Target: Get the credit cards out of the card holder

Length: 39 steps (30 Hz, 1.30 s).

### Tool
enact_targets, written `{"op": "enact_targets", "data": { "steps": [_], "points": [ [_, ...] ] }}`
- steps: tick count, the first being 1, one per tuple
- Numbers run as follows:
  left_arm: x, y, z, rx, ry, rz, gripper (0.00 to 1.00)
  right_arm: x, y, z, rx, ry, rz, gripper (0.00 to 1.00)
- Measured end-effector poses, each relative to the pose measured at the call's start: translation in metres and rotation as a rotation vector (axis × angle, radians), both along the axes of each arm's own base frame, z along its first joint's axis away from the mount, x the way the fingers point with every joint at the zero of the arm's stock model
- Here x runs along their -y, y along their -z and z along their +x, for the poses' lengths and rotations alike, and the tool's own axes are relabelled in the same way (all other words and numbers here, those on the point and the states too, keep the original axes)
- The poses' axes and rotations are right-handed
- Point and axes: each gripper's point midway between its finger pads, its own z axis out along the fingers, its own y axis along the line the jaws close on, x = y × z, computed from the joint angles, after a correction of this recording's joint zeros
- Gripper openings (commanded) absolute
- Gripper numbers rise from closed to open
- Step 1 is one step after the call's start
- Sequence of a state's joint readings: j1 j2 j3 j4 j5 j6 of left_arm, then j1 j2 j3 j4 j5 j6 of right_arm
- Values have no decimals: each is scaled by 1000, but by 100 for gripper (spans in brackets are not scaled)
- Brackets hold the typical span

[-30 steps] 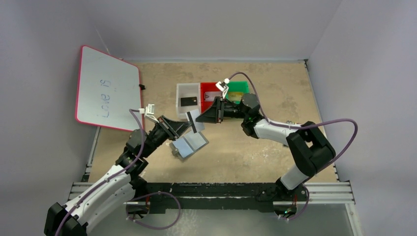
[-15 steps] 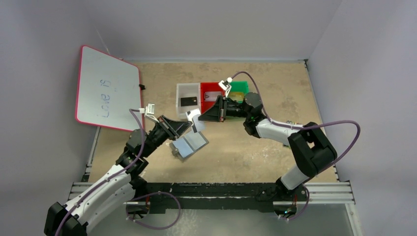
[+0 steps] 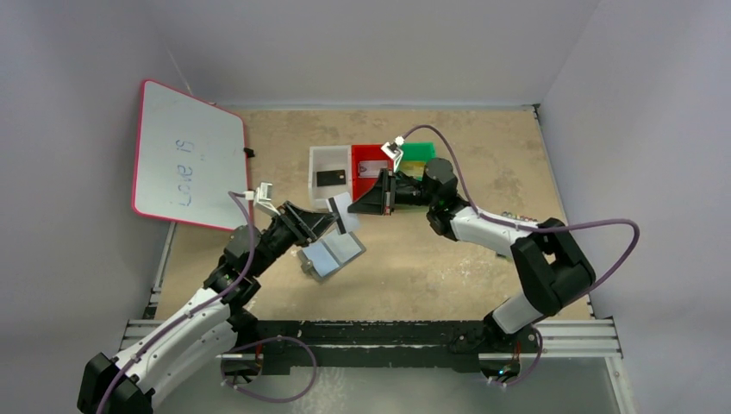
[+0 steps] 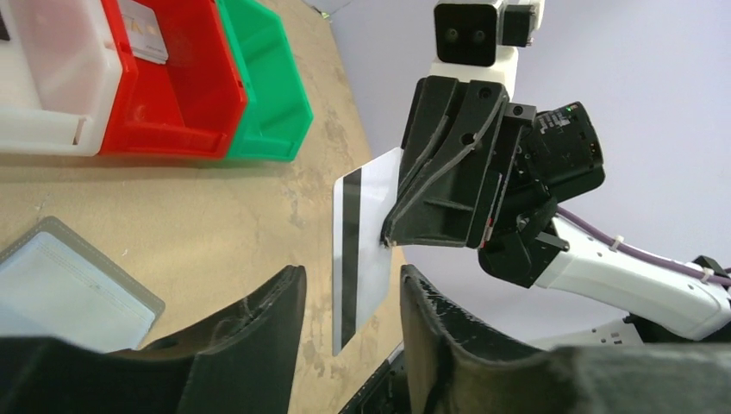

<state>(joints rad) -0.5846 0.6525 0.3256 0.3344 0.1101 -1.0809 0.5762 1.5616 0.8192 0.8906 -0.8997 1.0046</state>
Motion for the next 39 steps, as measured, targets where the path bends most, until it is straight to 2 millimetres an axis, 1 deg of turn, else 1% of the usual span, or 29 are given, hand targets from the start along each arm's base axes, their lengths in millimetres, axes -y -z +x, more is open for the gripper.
{"op": "enact_targets", "data": {
  "steps": [3, 6, 10, 16, 20, 22, 24, 27, 30, 33, 35, 39],
  "points": [
    [-2, 6, 1, -20, -13, 15, 52, 2, 4, 5, 11, 39, -38, 0],
    [-5, 9, 3, -41, -35, 33, 56, 7, 5, 14, 51, 113, -83, 0],
    [-14, 7, 4, -43, -76, 56, 62, 17, -2, 35, 183, 253, -153, 0],
    [-34, 2, 7, -37, -176, 79, 66, 47, -20, 64, 514, 448, -280, 0],
    [-48, 5, 8, -46, -243, 105, 66, 72, -38, 83, 817, 566, -405, 0],
    [-53, 7, 9, -57, -272, 118, 66, 86, -41, 95, 942, 624, -494, 0],
    [-59, 9, 10, -69, -299, 131, 66, 96, -35, 108, 1018, 660, -592, 0],
    [-66, 14, 10, -93, -329, 157, 67, 102, -13, 129, 1091, 632, -753, 0],
    [-71, 20, 9, -118, -348, 185, 67, 96, 13, 149, 1141, 541, -879, 0],
    [-76, 24, 7, -138, -362, 218, 67, 89, 34, 160, 1169, 441, -954, 0],
    [-79, 24, 6, -143, -370, 235, 68, 85, 44, 168, 1184, 386, -994, 0],
    [-83, 23, 4, -148, -380, 250, 68, 76, 56, 180, 1222, 297, -1035, 0]
  ]
}}
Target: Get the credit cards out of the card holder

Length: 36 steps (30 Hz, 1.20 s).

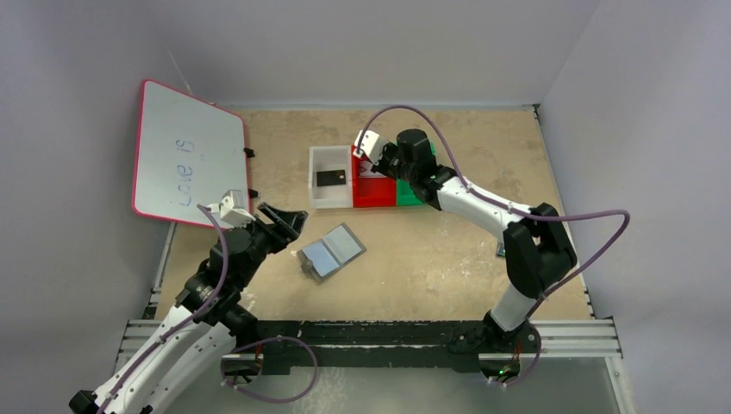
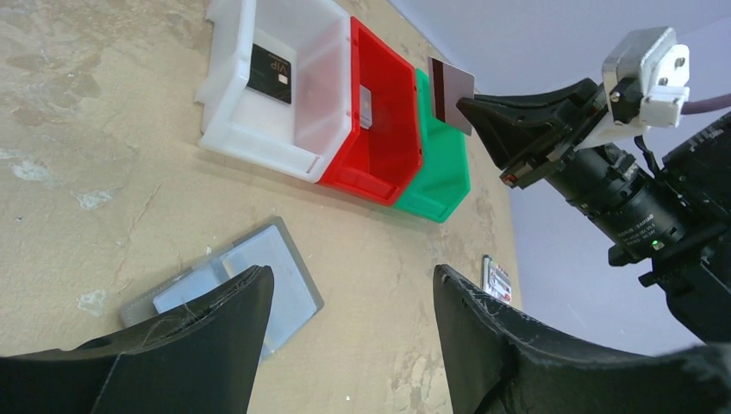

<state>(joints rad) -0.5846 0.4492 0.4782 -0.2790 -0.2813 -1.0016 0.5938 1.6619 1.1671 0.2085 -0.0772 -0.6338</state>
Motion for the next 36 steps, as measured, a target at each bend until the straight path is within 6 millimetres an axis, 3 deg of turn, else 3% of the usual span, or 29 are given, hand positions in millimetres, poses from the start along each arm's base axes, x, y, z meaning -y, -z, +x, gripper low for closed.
{"op": "enact_targets", "data": {
  "steps": [6, 15, 24, 36],
  "points": [
    [-3, 4, -3, -23, -3, 27, 68, -7, 11, 18, 9, -35, -103, 0],
    [-8, 1, -6, -11, -10, 33, 68, -9, 55, 28, -35, -98, -255, 0],
    [-13, 1, -7, -13, -29, 49, 68, -15, 67, 50, -5, -117, -343, 0],
    [-22, -13, -8, 22, -58, 55, 68, -15, 100, 69, -4, -131, -471, 0]
  ]
}}
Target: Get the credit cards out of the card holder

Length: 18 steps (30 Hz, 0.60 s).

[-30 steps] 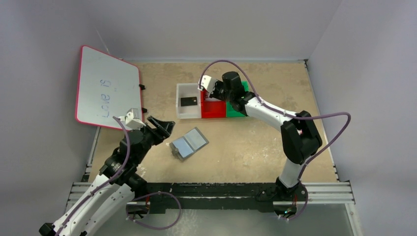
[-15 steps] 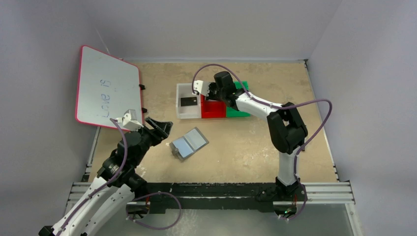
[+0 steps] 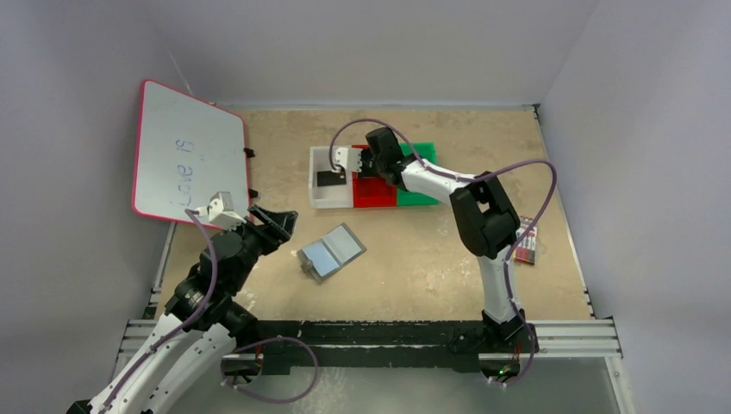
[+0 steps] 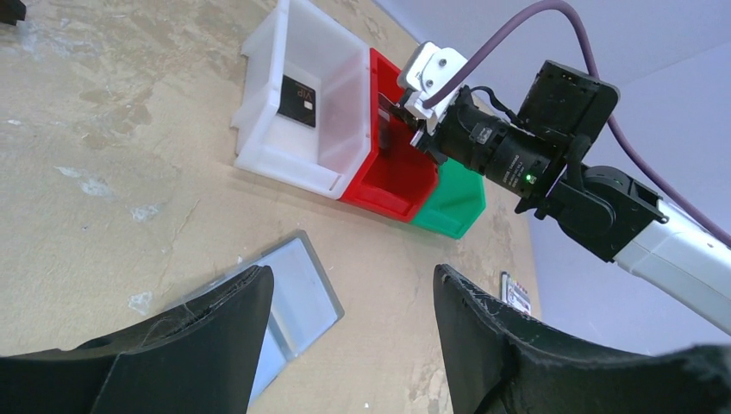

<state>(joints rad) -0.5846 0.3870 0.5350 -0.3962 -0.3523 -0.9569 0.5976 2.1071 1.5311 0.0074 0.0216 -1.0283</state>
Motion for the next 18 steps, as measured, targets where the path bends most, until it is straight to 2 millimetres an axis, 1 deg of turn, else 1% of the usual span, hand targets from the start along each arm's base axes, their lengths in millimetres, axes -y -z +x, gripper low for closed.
{"op": "enact_targets", "data": {
  "steps": [11, 12, 14, 16, 18],
  "points": [
    [-4, 4, -1, -12, -13, 22, 68, 0, 15, 8, 31, 7, -52, 2],
    [-5, 4, -2, -14, -14, 23, 68, -1, 17, 8, 32, 6, -55, 2],
    [-6, 5, -2, -16, -17, 26, 68, 0, 17, 9, 40, 12, -61, 7],
    [-7, 4, -3, -14, -19, 25, 68, -2, 16, 10, 48, 12, -62, 8],
    [-7, 3, -3, -12, -20, 24, 68, -2, 15, 10, 55, 11, -63, 12]
  ]
}}
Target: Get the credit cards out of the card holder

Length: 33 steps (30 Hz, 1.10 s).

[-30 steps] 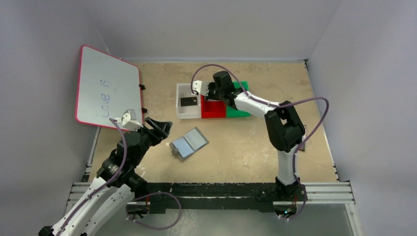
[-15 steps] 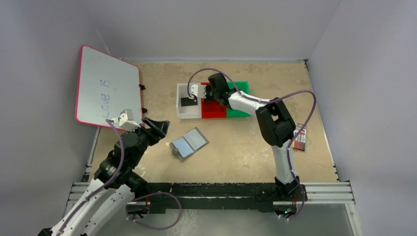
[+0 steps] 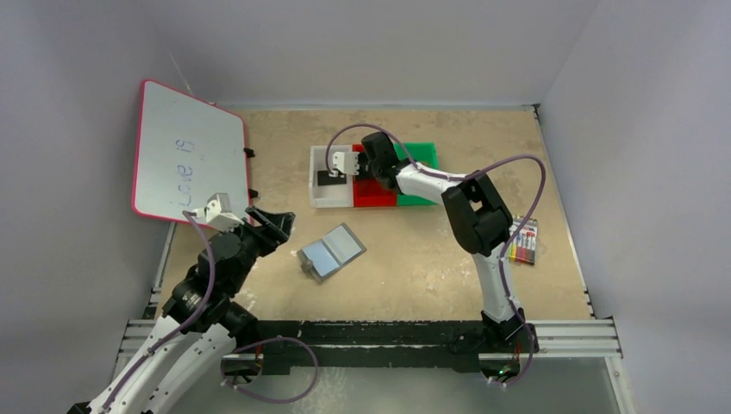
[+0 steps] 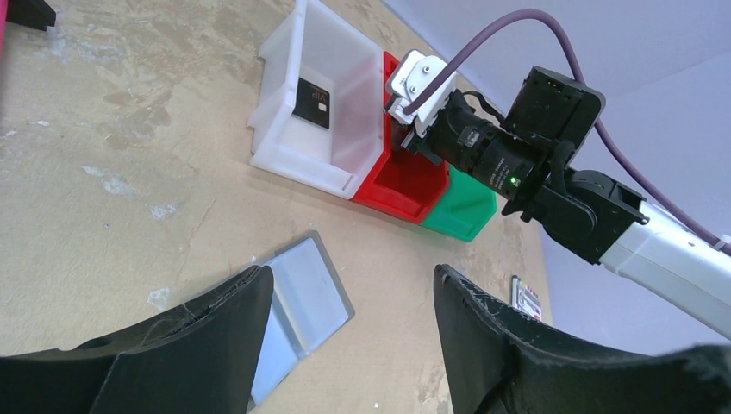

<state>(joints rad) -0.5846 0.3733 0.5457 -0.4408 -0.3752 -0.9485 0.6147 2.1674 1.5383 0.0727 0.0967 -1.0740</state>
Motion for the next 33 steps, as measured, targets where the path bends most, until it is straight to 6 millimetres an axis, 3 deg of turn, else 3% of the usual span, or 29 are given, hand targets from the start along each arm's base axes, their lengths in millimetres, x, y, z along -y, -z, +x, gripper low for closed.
{"op": "enact_targets", "data": {
  "steps": [3, 12, 15, 20, 23, 25, 28, 30, 33],
  "points": [
    [0, -1, 0, 1, 0, 0, 68, -1, 0, 0, 5, -2, 4, 25],
    [1, 2, 1, -8, 1, 4, 68, 2, 2, -12, -40, -14, 6, 43],
    [2, 4, 1, -17, 4, 10, 68, -1, -11, -17, -45, -26, 36, 45],
    [6, 8, 4, -33, 15, 16, 68, -4, -54, -27, -24, -36, 123, 49],
    [8, 15, 5, -62, 21, 31, 68, -5, -82, -42, -34, -15, 245, 62],
    [9, 23, 7, -90, 21, 47, 68, -5, -101, -58, -65, 46, 394, 66],
    [10, 41, 9, -162, 10, 79, 68, -4, -127, -80, -149, 178, 649, 80],
    [10, 55, 10, -215, -1, 100, 68, -13, -143, -96, -261, 250, 826, 99],
    [9, 74, 8, -284, -11, 127, 69, -33, -143, -121, -486, 285, 1011, 97]
  ]
}}
